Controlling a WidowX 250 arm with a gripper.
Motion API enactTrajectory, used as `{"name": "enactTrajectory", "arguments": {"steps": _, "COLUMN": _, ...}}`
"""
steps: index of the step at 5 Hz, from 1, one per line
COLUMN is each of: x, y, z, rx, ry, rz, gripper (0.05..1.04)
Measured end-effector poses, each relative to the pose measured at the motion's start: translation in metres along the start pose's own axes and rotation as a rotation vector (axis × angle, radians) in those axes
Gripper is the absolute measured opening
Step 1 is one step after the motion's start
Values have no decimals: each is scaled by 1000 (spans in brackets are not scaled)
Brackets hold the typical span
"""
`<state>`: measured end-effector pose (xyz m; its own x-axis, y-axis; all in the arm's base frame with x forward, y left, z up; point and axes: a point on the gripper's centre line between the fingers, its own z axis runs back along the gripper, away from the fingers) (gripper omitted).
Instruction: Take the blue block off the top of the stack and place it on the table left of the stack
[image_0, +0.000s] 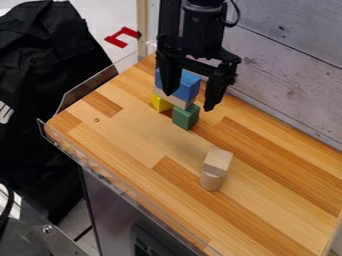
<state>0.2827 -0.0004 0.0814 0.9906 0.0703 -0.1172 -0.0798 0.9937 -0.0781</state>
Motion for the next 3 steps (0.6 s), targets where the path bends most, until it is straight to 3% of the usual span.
{"name": "enactTrajectory", "arguments": {"steps": 1, "x": -2, "y": 0, "z": -9, "rx": -2, "ry": 35, "rz": 3, "gripper": 1000}}
{"name": "enactTrajectory", "arguments": {"steps": 2, "x": 7, "y": -2, "z": -6, "rx": -35, "ry": -12, "rz": 122, "gripper": 1000}}
{"name": "enactTrajectory", "arguments": {"steps": 3, "x": 20, "y": 10, "z": -8, "rx": -120, "ry": 4, "rz": 306, "gripper": 999}}
